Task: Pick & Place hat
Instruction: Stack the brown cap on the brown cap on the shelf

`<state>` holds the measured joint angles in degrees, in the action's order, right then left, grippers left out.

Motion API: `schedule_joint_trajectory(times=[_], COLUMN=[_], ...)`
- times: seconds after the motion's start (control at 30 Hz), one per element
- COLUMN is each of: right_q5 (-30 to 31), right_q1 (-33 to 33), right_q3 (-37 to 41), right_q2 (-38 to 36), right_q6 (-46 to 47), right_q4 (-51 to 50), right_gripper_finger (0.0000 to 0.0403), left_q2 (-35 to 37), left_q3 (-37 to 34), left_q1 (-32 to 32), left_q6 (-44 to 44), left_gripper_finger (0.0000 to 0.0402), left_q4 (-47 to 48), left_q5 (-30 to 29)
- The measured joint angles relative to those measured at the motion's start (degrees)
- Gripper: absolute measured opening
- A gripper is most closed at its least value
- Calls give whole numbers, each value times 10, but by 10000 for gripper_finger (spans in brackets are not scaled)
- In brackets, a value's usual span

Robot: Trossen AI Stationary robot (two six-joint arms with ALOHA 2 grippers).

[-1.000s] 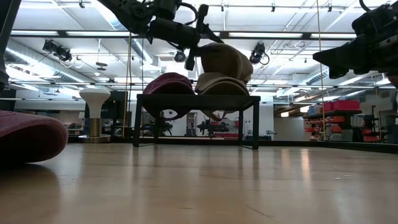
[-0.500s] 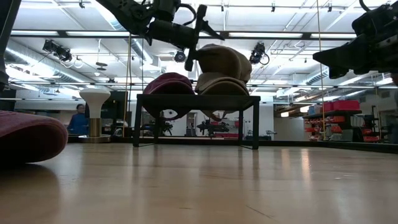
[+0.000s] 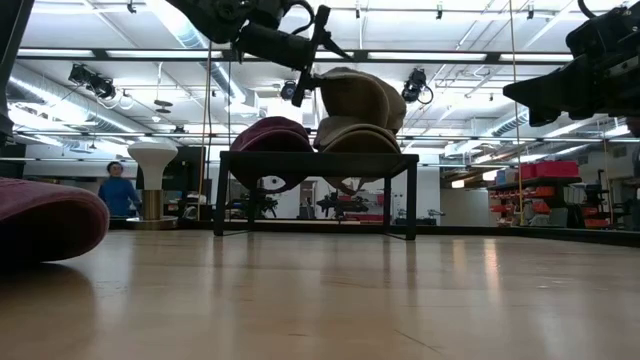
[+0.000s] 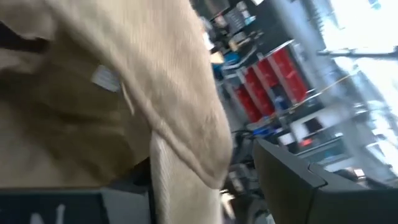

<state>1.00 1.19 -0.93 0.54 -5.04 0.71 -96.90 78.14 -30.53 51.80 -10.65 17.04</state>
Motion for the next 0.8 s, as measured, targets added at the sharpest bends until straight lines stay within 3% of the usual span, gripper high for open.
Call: schedule_joint_trajectory(times=[0.4,0.6,0.8], right_q5=[0,0,0], right_q1=[0,0,0], right_q3=[0,0,0], right_q2=[0,0,0], right_q6=[0,0,0], right_q4=[0,0,0], right_gripper_finger=[10,10,10], left_q2=[0,0,0], left_q3=[102,150,172], left_q1=[-29,-32,-32], left_q6=[-152,-246,-301], left_gripper_finger=[204,204,204], left_q4=[222,342,377], left_q5=[-6,-62,-113])
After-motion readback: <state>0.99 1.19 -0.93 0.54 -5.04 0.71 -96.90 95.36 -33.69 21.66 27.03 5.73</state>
